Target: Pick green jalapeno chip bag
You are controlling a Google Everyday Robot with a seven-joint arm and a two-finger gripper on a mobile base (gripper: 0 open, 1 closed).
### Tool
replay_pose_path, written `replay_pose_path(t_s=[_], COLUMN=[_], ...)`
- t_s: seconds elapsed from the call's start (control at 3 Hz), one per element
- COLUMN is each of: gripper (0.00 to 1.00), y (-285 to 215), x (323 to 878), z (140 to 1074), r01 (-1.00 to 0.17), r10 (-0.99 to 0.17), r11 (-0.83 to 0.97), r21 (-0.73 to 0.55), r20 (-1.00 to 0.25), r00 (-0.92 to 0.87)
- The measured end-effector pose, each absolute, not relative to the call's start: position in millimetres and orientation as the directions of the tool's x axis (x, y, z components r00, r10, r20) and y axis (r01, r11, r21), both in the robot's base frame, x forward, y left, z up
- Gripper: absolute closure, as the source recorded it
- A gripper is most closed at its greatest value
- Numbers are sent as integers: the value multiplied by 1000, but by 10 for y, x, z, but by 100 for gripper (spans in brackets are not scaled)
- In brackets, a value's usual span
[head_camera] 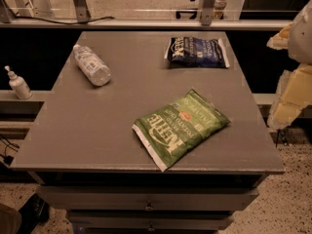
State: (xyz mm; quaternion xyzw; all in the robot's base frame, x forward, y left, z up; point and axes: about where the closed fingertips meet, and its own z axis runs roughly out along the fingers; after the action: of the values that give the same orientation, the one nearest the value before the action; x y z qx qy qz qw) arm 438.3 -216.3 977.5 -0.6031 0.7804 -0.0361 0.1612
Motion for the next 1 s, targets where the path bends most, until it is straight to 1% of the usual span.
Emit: replay_pose_path(t_s=[0.67, 1.0], gripper=[0, 0], y=[-2150, -2070], x=[4372, 4364], z=[9763, 9591], r01=[-927, -925], r10=[-950, -933], r11=[274, 295], r21=[-257, -241], r20=[-225, -281], r00=[-218, -225])
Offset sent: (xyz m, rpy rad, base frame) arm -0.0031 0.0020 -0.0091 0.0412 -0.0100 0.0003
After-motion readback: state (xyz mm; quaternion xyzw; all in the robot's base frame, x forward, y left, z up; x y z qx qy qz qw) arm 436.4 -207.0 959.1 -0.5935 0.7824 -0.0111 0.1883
